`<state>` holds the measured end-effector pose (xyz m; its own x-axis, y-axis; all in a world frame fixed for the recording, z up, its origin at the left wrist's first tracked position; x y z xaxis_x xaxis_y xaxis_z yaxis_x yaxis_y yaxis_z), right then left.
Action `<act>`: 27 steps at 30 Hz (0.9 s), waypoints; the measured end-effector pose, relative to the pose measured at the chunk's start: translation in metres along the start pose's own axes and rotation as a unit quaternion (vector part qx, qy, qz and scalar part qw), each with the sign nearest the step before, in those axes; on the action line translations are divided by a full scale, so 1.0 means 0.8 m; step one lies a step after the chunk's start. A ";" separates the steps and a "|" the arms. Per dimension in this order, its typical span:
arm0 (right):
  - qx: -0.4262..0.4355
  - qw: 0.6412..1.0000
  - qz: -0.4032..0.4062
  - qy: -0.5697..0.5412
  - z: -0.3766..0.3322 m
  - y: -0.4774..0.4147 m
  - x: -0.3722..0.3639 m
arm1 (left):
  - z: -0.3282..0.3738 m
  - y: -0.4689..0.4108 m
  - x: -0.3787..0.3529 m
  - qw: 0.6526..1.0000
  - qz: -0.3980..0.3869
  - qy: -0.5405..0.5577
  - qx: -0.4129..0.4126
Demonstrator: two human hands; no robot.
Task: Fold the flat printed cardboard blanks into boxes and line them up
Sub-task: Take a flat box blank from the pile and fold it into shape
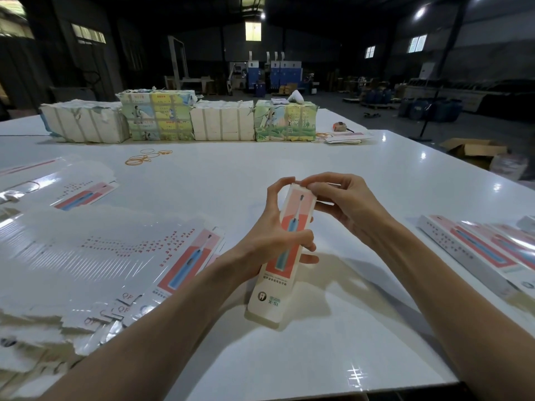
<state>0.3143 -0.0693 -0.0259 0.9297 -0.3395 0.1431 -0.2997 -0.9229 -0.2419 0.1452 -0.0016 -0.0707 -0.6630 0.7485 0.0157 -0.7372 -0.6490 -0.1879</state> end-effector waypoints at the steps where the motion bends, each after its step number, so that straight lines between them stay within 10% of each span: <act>1: -0.002 1.000 -0.007 -0.008 0.000 0.000 -0.001 | 0.000 0.000 0.000 1.000 0.005 0.004 -0.001; 27: 0.095 0.959 0.030 0.265 0.025 0.006 -0.051 | 0.008 0.002 0.009 0.976 0.091 0.191 0.057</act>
<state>0.2793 -0.0559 -0.0519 0.6570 -0.4827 0.5791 -0.2580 -0.8657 -0.4289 0.1381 0.0018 -0.0649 -0.7042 0.6008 -0.3783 -0.6353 -0.7711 -0.0419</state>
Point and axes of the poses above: each hand's wrist, its own y-axis away from the middle knuckle, its own x-axis out of the back of the hand, z = x × y, the point moved 1 cm from there along -y, towards the middle knuckle, and after that the axes turned 11 degrees about y, right-handed, at the moved point
